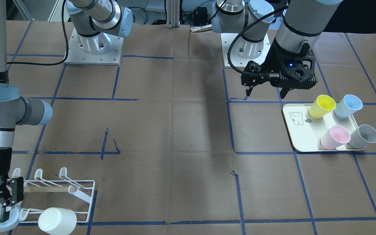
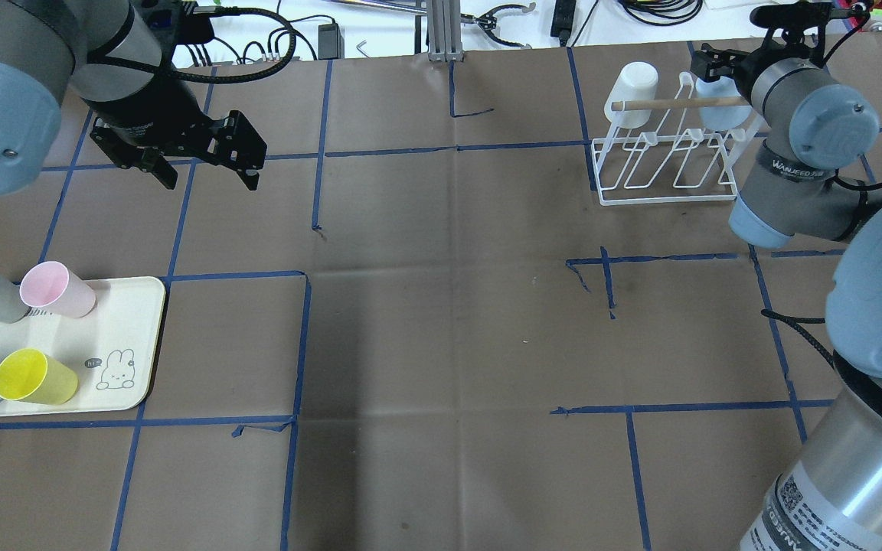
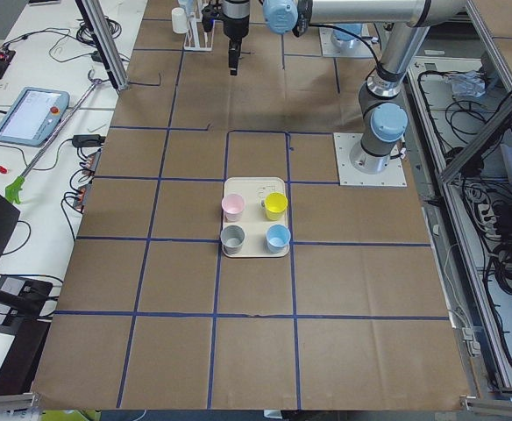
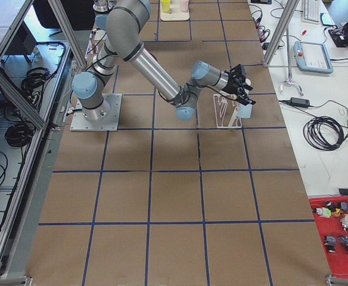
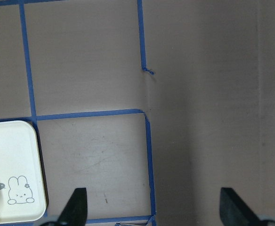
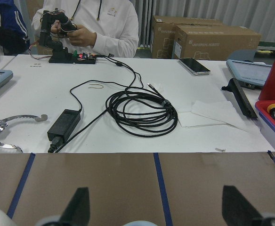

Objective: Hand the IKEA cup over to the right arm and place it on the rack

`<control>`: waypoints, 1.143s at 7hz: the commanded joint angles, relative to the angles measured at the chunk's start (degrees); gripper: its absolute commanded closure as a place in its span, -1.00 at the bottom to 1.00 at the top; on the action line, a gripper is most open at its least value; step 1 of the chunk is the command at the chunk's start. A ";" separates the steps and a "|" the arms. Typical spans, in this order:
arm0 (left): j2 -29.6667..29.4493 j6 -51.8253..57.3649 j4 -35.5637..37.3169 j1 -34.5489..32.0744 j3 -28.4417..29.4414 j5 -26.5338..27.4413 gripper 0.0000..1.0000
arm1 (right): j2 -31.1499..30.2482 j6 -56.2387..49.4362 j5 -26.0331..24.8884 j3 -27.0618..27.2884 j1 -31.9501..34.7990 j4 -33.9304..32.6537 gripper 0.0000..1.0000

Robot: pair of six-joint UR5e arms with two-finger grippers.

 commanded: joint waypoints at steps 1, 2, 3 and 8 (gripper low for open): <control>0.56 -0.97 -0.31 2.52 -0.80 -0.01 -0.99 | -2.93 0.54 0.18 -0.79 0.17 2.26 -1.00; 0.65 -1.07 -0.40 3.41 -0.80 -0.10 -0.99 | -5.21 0.54 0.18 -0.70 0.17 6.11 -1.00; 0.74 -1.68 -0.40 3.33 -0.80 -0.01 -0.99 | -7.41 0.54 0.18 -0.70 0.34 9.54 -1.00; -0.05 -7.84 -0.31 1.49 -0.19 -0.45 -0.99 | -19.82 0.54 -1.13 -1.32 4.55 49.50 -1.00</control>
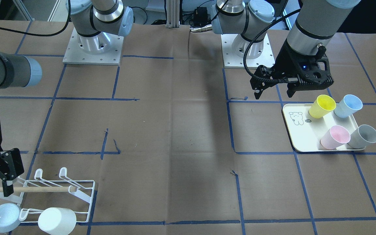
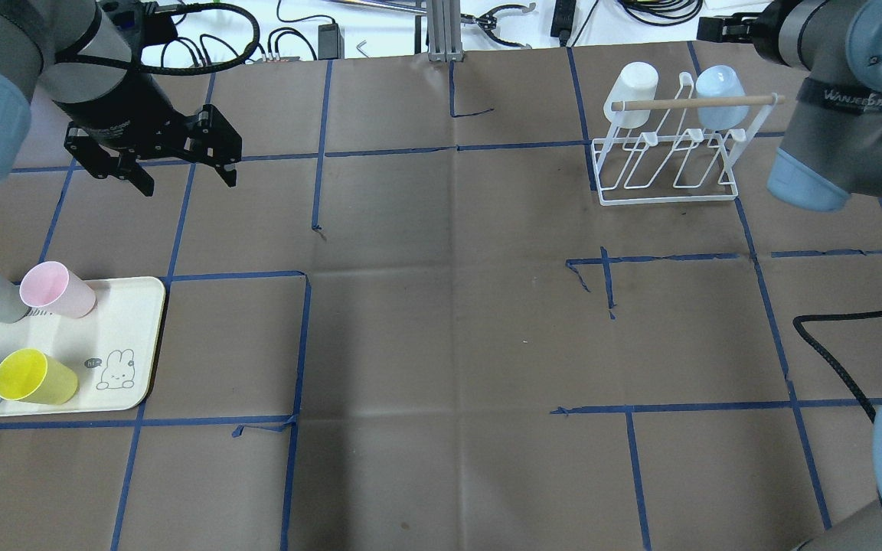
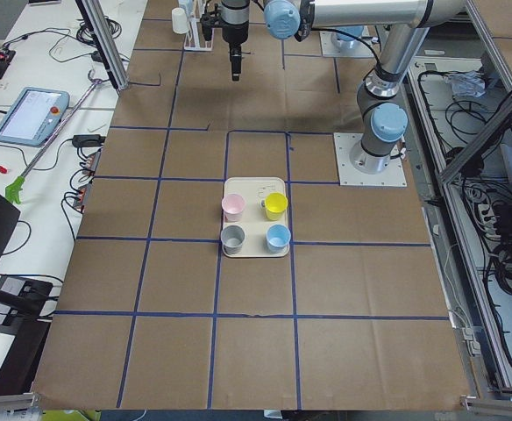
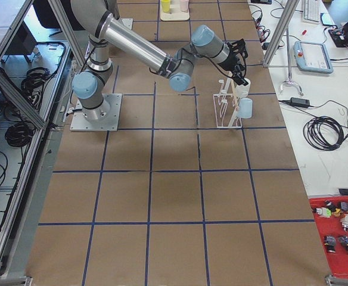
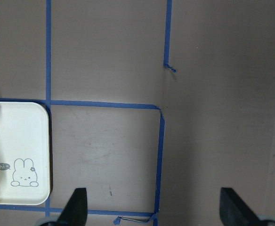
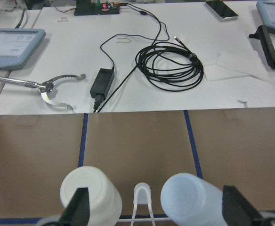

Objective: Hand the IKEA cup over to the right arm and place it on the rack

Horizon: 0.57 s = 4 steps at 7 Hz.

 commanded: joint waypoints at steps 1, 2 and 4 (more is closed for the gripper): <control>-0.04 -0.65 0.00 -0.45 -0.04 0.06 -0.99 | -4.31 0.07 -3.02 -0.26 2.11 16.96 -1.00; -0.04 -0.65 0.00 -0.45 -0.04 -0.03 -0.99 | -7.21 0.85 -3.48 -0.35 3.34 25.83 -1.00; -0.04 -0.65 0.00 -0.53 -0.04 -0.12 -0.99 | -11.44 2.61 -6.72 -0.35 4.40 41.93 -1.00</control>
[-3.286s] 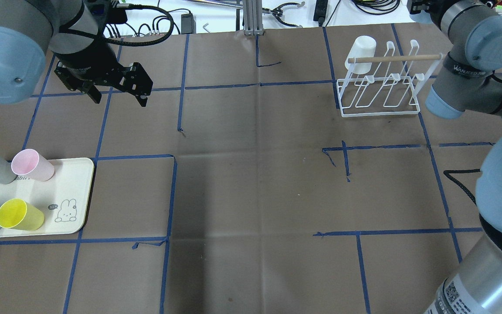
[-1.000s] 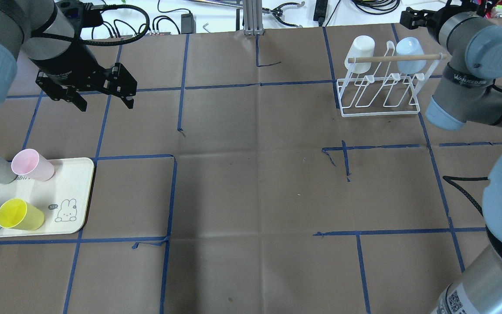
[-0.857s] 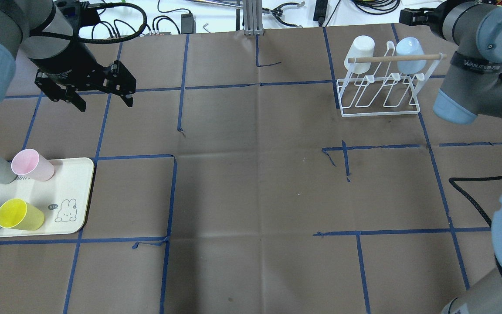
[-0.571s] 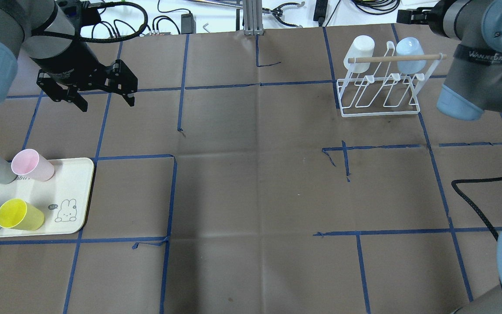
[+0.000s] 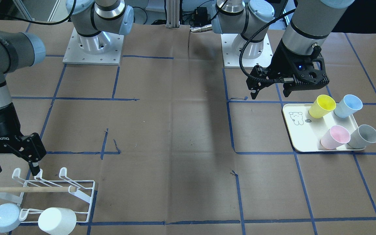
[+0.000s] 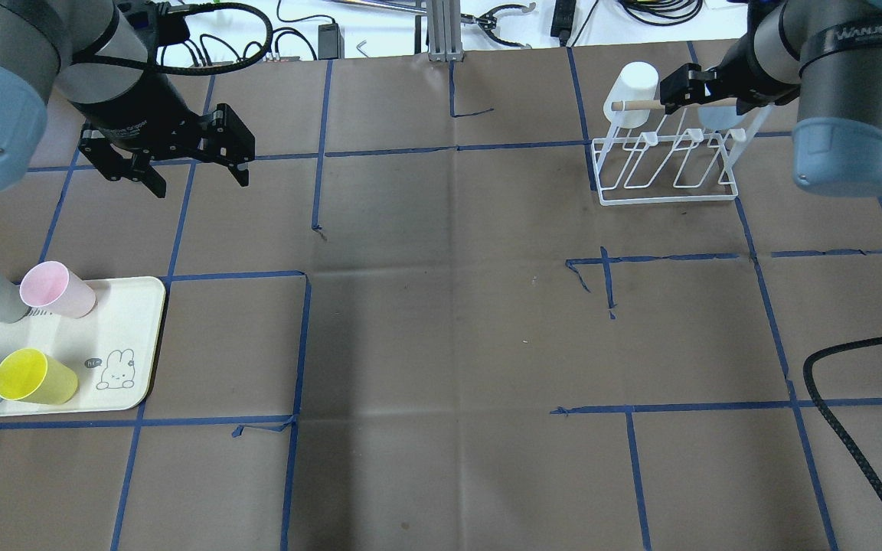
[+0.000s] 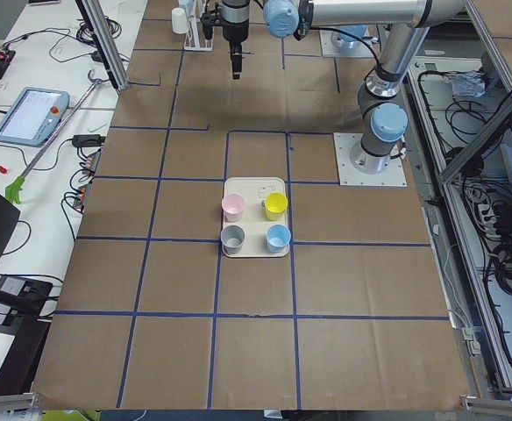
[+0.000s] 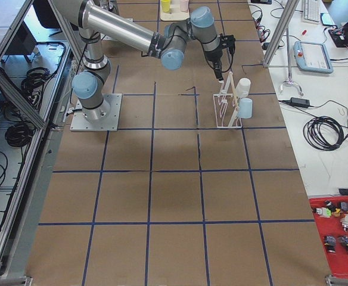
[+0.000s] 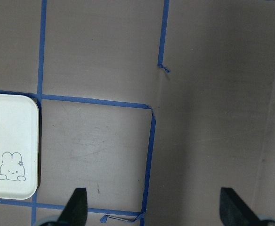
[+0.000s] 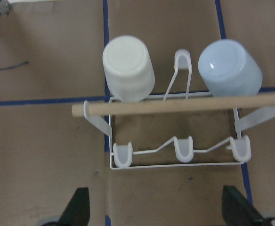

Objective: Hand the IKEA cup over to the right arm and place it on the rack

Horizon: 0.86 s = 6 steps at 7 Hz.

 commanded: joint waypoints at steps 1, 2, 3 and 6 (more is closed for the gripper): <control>0.00 -0.01 0.00 -0.06 -0.09 -0.07 -0.99 | -3.32 0.89 -3.35 -0.11 1.74 16.50 -1.00; 0.09 -0.01 0.00 -0.06 -0.09 -0.07 -0.99 | -3.41 2.11 -5.97 -0.37 3.32 18.13 -1.00; 0.09 -0.01 0.00 -0.06 -0.09 -0.07 -0.99 | -3.68 2.73 -7.30 -2.47 5.34 21.72 -1.00; 0.09 -0.01 0.00 -0.06 -0.18 -0.07 -0.99 | -2.89 7.80 -6.35 -11.53 7.36 31.86 -1.00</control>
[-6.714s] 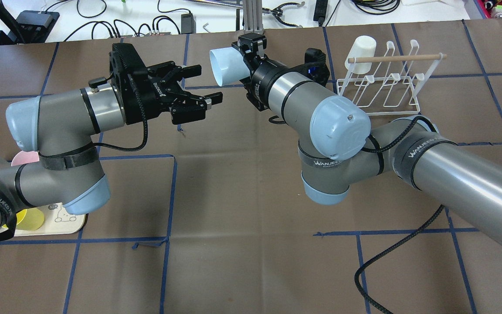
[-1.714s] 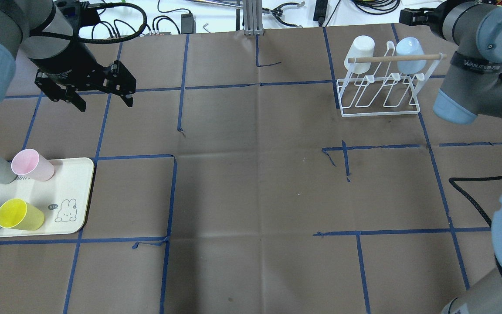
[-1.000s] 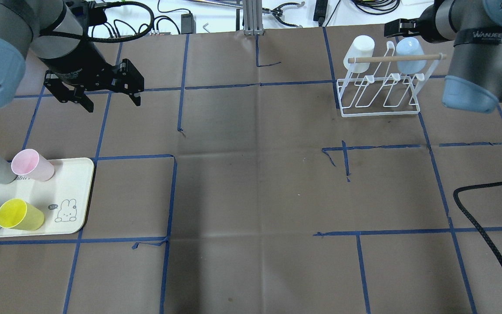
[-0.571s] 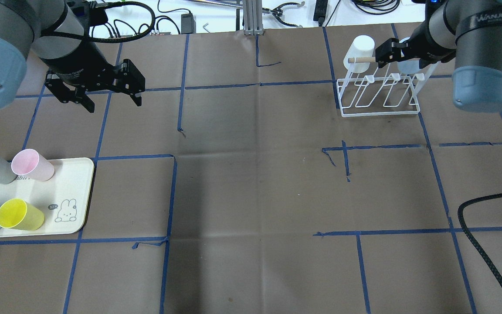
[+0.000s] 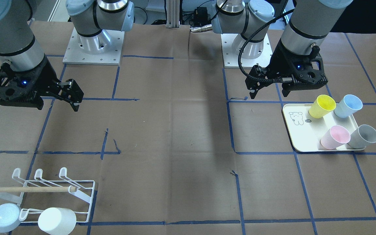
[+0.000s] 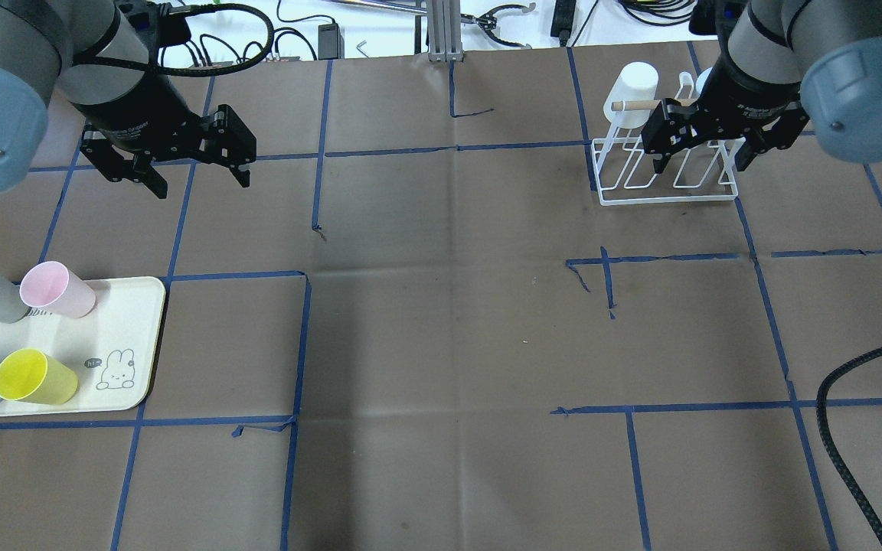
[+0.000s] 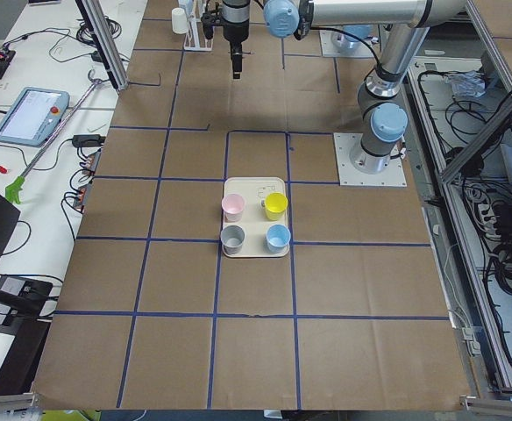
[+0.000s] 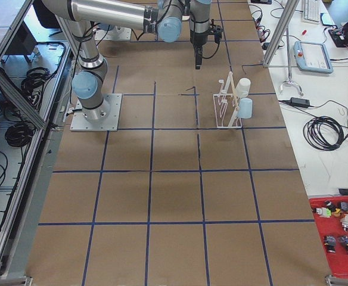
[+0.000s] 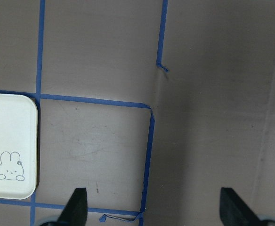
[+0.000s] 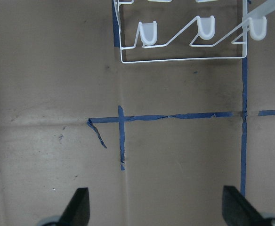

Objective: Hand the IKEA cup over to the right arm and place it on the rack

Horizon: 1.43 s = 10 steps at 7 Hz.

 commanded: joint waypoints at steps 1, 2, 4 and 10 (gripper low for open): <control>0.09 0.00 0.09 0.00 -0.03 0.00 -0.99 | 0.29 5.27 -1.06 -2.41 7.01 1.67 -1.00; 0.09 0.00 0.00 0.00 -0.03 0.00 -0.99 | 0.38 5.38 -3.33 -2.59 10.28 1.23 -1.00; 0.09 0.00 0.00 0.00 -0.03 0.00 -0.99 | -0.76 5.38 -3.00 -2.42 9.71 1.66 -1.00; 0.09 0.09 0.00 0.00 -0.12 -0.09 -0.99 | -3.75 5.20 0.50 -1.89 7.06 3.86 -1.00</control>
